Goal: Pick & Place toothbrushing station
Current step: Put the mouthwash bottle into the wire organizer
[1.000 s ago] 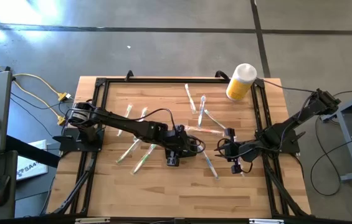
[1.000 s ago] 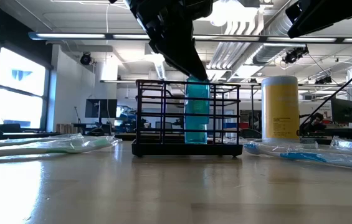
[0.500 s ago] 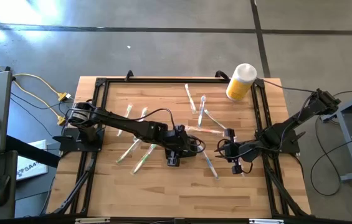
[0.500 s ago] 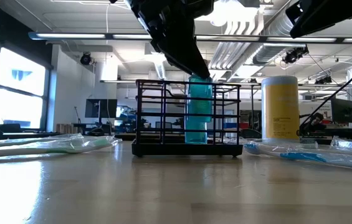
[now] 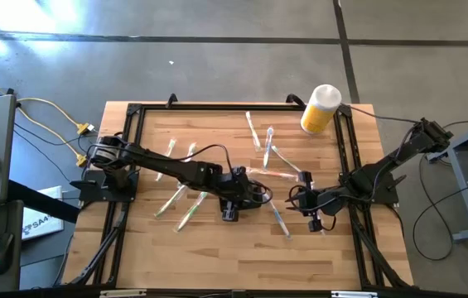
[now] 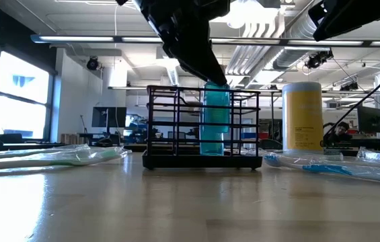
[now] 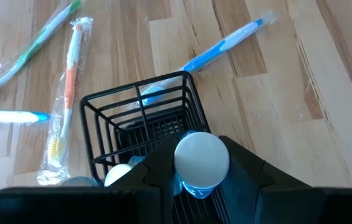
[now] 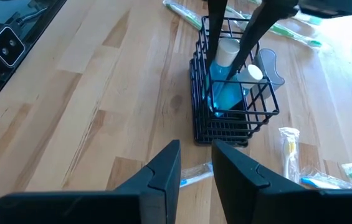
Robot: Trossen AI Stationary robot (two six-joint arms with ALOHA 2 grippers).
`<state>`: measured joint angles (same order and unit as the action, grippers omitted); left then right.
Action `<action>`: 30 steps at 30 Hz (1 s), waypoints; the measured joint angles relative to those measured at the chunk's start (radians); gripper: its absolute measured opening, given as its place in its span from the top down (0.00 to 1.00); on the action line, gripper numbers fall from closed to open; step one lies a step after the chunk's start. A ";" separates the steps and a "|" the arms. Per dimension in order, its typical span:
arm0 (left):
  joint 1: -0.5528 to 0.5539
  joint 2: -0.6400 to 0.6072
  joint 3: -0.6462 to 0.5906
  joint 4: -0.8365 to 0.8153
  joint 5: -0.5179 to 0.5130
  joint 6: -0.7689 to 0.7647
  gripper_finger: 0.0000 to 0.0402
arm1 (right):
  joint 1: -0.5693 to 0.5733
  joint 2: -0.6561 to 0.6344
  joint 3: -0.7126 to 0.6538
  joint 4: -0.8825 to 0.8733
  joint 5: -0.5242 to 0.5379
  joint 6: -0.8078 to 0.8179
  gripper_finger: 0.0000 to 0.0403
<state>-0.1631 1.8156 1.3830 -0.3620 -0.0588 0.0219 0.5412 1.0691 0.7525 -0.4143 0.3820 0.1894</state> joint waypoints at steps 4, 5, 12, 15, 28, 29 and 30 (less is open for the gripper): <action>0.000 -0.002 -0.026 0.034 0.001 -0.003 0.78 | 0.000 0.000 0.000 0.000 0.000 0.013 0.79; 0.000 -0.002 -0.026 0.034 0.001 -0.003 0.78 | 0.000 0.000 0.000 0.000 0.000 0.013 0.79; 0.000 -0.002 -0.026 0.032 0.001 -0.004 0.78 | 0.000 0.000 0.000 0.007 0.000 0.006 0.79; 0.000 -0.002 -0.026 0.026 0.000 -0.004 0.78 | 0.000 0.000 0.000 0.007 0.000 0.005 0.79; 0.000 -0.001 -0.026 0.007 -0.006 -0.019 0.78 | 0.000 0.000 0.000 0.007 0.000 0.005 0.79; 0.000 -0.001 -0.027 0.007 -0.006 -0.019 0.78 | 0.000 0.000 0.000 0.007 0.000 0.005 0.79; 0.000 -0.001 -0.027 0.007 -0.006 -0.019 0.78 | 0.000 0.000 0.000 0.007 0.000 0.005 0.79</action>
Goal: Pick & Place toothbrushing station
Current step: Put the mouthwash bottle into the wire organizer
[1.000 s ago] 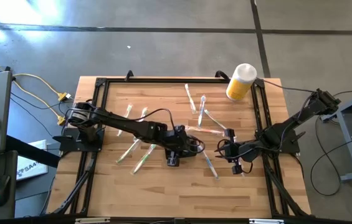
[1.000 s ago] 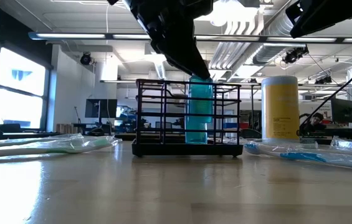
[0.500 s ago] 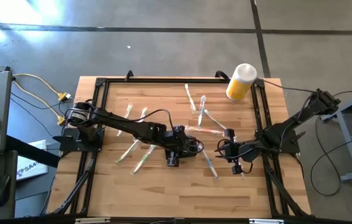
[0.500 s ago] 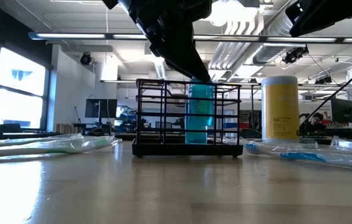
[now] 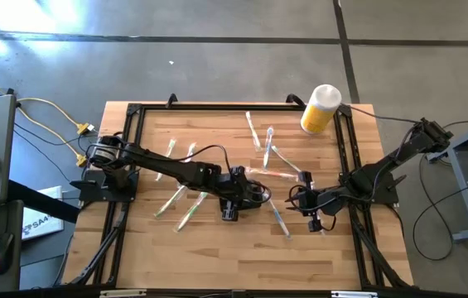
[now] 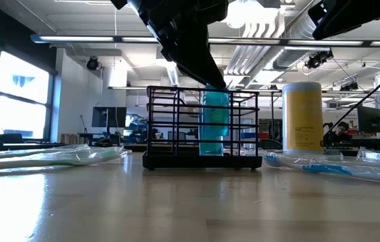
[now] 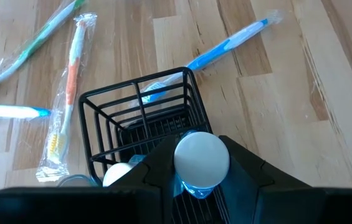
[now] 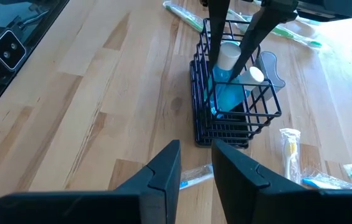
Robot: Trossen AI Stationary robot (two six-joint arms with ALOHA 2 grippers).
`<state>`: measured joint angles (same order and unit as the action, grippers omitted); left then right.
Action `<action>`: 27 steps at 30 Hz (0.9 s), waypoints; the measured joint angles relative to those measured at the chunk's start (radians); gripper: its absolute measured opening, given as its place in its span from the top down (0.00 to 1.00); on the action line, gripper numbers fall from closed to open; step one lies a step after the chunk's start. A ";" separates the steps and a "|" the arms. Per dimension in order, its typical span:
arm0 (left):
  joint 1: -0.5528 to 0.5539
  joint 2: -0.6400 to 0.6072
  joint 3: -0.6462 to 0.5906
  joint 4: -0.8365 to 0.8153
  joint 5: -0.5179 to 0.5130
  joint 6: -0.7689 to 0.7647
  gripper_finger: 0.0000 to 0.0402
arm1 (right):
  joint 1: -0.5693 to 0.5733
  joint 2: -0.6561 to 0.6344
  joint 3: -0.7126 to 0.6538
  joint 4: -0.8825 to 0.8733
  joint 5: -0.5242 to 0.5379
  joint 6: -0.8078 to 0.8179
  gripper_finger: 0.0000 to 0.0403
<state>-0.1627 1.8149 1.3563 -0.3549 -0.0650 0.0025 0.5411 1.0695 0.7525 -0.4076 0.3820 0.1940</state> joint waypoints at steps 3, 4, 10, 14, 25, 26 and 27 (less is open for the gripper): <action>0.000 0.000 0.000 -0.002 0.000 -0.001 0.78 | 0.000 0.000 0.000 0.000 0.000 0.000 0.79; 0.000 0.000 0.000 -0.002 0.000 0.000 0.78 | 0.000 0.000 0.000 0.000 0.000 0.000 0.79; 0.011 -0.001 -0.028 0.022 0.007 -0.012 0.78 | 0.000 0.000 0.000 0.000 0.000 0.000 0.79; 0.023 -0.002 -0.064 0.073 0.042 -0.030 0.78 | 0.000 0.000 0.000 0.000 0.000 0.000 0.79; 0.038 0.000 -0.080 0.088 0.058 -0.033 0.78 | 0.000 0.000 0.000 0.000 0.000 0.000 0.79; 0.038 0.000 -0.080 0.086 0.059 -0.035 0.78 | 0.000 0.000 0.000 0.000 0.000 0.000 0.79; 0.039 0.000 -0.080 0.083 0.058 -0.037 0.78 | 0.000 0.000 0.000 0.000 0.000 0.000 0.79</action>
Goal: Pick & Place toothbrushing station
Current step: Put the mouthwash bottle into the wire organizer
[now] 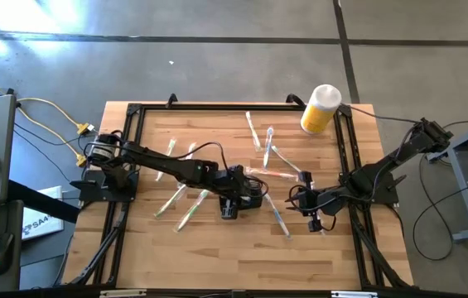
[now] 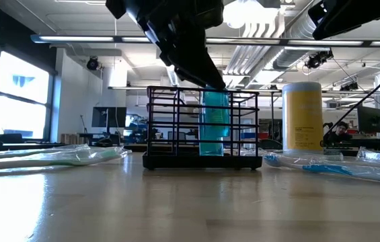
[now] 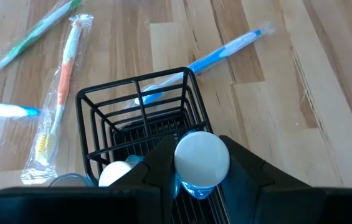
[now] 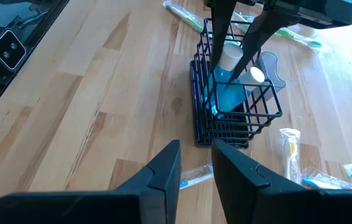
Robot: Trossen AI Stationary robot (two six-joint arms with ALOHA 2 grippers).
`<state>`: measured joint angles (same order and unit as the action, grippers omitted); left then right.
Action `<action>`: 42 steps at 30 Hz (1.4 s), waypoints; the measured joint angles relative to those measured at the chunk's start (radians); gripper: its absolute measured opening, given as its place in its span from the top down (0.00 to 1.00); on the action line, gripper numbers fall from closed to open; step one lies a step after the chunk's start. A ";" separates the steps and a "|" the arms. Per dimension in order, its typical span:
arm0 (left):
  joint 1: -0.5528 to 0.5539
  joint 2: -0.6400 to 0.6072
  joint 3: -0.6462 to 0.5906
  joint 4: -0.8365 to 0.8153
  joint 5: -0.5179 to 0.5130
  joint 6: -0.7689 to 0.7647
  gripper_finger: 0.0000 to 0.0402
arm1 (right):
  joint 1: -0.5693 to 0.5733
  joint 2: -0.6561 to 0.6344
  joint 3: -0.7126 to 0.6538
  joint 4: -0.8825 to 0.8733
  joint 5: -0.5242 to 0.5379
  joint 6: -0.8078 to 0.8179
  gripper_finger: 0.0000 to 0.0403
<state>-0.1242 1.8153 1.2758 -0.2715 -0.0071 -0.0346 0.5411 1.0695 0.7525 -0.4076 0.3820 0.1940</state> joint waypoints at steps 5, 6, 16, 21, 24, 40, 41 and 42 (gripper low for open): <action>-0.001 -0.012 -0.001 -0.007 -0.006 -0.008 0.78 | 0.000 0.000 0.000 0.000 0.000 0.000 0.79; -0.001 -0.013 -0.001 -0.008 -0.006 -0.008 0.78 | 0.000 0.000 0.000 0.000 0.000 0.000 0.79; -0.001 -0.051 -0.006 -0.050 -0.038 -0.018 0.78 | 0.000 0.000 0.000 0.000 0.000 0.000 0.79; 0.001 -0.048 -0.009 -0.062 -0.055 -0.020 0.78 | 0.000 0.000 0.000 0.000 0.000 -0.004 0.79; 0.000 -0.049 -0.006 -0.062 -0.059 -0.022 0.78 | 0.000 0.000 0.000 0.000 0.000 -0.004 0.79; 0.000 -0.043 -0.004 -0.014 -0.026 -0.041 0.78 | 0.000 0.000 0.000 0.000 0.000 -0.008 0.79; 0.000 -0.043 -0.004 -0.018 -0.026 -0.043 0.78 | 0.000 0.000 0.000 0.000 0.000 -0.008 0.79; 0.000 -0.043 -0.004 -0.018 -0.026 -0.046 0.78 | 0.000 0.000 0.000 0.000 0.000 -0.008 0.79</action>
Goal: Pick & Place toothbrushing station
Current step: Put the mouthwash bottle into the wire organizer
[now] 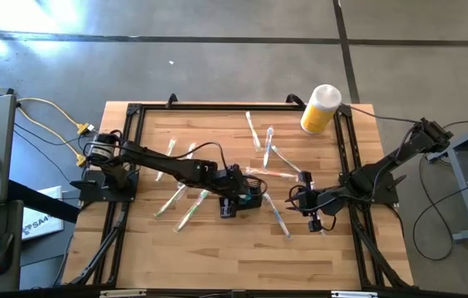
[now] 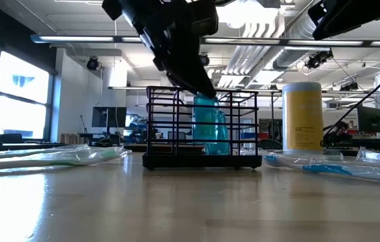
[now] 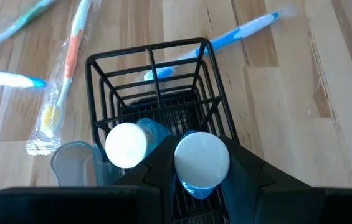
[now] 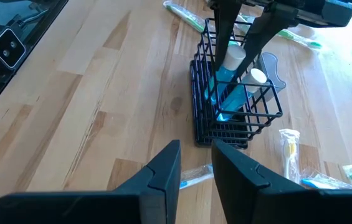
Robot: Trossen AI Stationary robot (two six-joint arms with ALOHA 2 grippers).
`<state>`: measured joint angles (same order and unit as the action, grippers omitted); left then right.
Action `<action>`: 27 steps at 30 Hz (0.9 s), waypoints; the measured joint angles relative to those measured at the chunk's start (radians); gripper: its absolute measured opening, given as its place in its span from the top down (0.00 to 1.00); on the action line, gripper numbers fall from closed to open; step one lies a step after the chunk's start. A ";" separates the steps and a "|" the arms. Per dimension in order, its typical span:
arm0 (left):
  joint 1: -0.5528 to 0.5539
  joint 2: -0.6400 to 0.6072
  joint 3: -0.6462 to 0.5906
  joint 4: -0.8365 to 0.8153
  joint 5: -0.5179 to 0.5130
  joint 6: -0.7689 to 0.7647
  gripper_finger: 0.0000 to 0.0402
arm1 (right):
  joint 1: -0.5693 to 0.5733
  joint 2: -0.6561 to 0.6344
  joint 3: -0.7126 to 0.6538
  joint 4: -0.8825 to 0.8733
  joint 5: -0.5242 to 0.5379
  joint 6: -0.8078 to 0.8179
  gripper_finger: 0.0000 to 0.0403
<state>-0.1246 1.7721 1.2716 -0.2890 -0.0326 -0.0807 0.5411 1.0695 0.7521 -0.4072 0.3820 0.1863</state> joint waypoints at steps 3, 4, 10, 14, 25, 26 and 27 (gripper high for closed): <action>-0.002 0.000 0.000 0.002 0.005 -0.003 0.78 | 0.000 0.000 0.000 0.000 0.000 0.000 0.79; -0.002 0.000 0.000 0.002 0.009 -0.003 0.78 | 0.000 0.000 0.000 0.000 0.000 0.000 0.79; -0.002 0.000 -0.014 0.014 0.019 -0.008 0.78 | 0.000 0.000 0.000 0.000 0.000 0.000 0.79; -0.002 0.000 -0.041 0.013 0.024 -0.031 0.78 | 0.000 0.000 0.000 0.000 0.000 0.000 0.79; -0.001 -0.002 -0.062 0.045 0.045 -0.029 0.78 | -0.001 0.000 0.000 0.000 0.005 -0.008 0.79; -0.001 -0.002 -0.062 0.044 0.057 -0.028 0.78 | -0.001 0.000 0.000 0.000 0.005 -0.008 0.79; -0.001 -0.002 -0.062 0.044 0.062 -0.028 0.78 | -0.001 0.000 0.000 0.000 0.006 -0.008 0.79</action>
<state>-0.1253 1.7699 1.2092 -0.2451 0.0295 -0.1085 0.5404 1.0695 0.7521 -0.4068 0.3878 0.1783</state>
